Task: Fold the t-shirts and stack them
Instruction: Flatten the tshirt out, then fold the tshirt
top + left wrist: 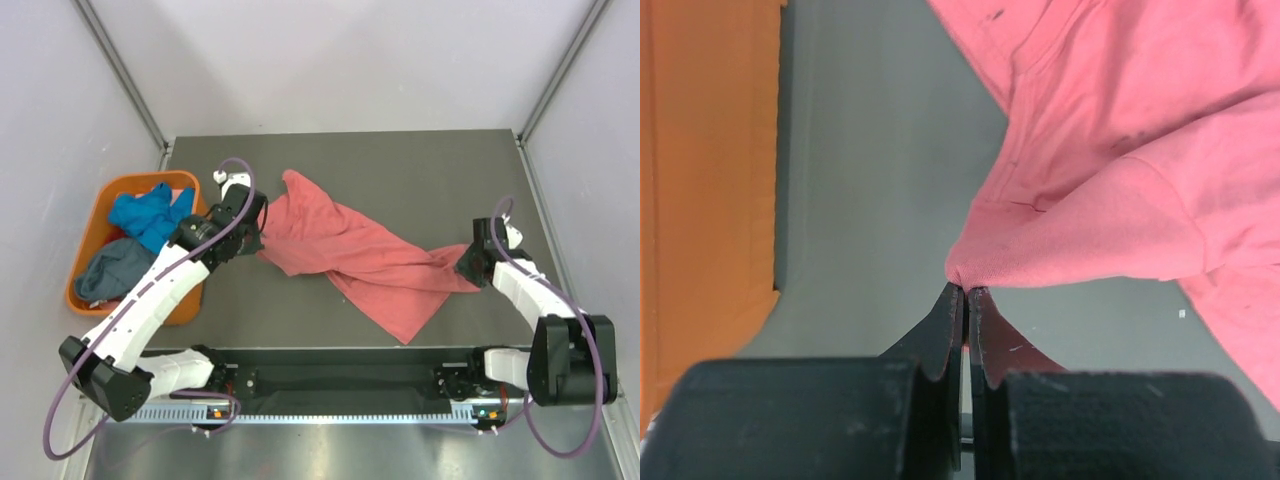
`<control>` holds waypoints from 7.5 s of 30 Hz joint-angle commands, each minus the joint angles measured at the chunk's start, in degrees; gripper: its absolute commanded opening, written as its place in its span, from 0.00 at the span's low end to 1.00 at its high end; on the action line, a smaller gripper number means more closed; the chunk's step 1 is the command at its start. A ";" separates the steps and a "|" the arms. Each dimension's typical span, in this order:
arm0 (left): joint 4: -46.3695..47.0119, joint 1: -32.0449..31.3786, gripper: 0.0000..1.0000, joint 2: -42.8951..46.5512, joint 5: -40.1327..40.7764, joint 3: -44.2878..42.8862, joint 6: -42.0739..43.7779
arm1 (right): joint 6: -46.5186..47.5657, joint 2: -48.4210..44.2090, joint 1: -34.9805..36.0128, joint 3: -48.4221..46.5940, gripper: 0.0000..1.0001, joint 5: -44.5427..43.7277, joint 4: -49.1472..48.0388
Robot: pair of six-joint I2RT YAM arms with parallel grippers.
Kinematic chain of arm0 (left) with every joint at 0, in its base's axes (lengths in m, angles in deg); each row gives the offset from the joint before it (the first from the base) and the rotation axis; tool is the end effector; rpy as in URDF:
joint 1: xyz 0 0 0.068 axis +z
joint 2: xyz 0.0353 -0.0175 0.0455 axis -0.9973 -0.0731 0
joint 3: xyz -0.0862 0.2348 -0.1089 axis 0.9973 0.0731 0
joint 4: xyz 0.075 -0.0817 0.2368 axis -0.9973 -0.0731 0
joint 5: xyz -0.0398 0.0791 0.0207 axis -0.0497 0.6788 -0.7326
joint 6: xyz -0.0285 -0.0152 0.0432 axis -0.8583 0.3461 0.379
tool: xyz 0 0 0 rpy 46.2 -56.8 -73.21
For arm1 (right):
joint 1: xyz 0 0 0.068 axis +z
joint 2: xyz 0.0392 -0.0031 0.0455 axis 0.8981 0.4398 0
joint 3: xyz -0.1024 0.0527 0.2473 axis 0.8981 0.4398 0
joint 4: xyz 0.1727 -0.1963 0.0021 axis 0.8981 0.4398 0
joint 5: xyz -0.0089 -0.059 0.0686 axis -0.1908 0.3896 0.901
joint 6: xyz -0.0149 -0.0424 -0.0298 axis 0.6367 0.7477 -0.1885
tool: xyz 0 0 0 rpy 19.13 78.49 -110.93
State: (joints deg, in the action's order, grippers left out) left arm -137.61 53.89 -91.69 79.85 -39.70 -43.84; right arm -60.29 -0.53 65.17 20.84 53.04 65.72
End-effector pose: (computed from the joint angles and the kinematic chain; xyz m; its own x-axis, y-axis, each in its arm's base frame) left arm 0.1971 -0.1059 0.3498 -0.7188 -0.1154 -0.6856 -0.1155 0.9922 -0.0460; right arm 0.2167 -0.0022 0.1798 -0.6102 0.6259 -0.4857 0.6226 0.7580 0.1945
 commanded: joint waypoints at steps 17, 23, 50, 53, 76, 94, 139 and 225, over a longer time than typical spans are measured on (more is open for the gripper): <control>9.03 7.49 0.00 -8.87 0.22 -2.67 3.51 | 8.68 20.66 0.24 -23.31 0.00 -1.36 -8.45; 10.43 7.49 0.00 -8.69 0.14 -1.62 4.04 | 9.02 19.59 0.94 -21.65 0.00 -2.42 -12.72; 15.36 7.49 0.00 -4.12 -12.87 5.76 4.57 | -1.87 15.83 -6.35 -21.30 0.32 -0.49 6.08; 15.27 7.49 0.00 -3.95 -14.01 6.03 4.74 | -2.84 16.35 -6.97 -19.45 0.32 0.13 3.44; 14.83 7.49 0.00 -3.07 -15.07 7.35 4.92 | -7.41 24.96 -7.50 -16.72 0.34 2.33 -3.34; 12.29 7.49 0.00 -4.12 -13.84 -5.62 3.69 | -1.35 9.61 -7.50 -24.53 0.00 0.74 6.82; 23.58 7.49 0.00 -10.79 -3.38 -43.53 7.63 | 6.12 -2.94 -7.50 -59.50 0.00 18.59 -0.79; 43.84 27.09 0.00 -51.77 -27.36 -35.55 -1.58 | 13.95 50.37 -12.77 -59.09 0.00 15.86 -24.79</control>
State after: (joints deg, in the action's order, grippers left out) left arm -92.65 79.09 -150.49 53.40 -76.95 -43.60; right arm -46.72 51.64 54.26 -38.31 68.87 39.65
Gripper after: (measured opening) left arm 0.022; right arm 0.008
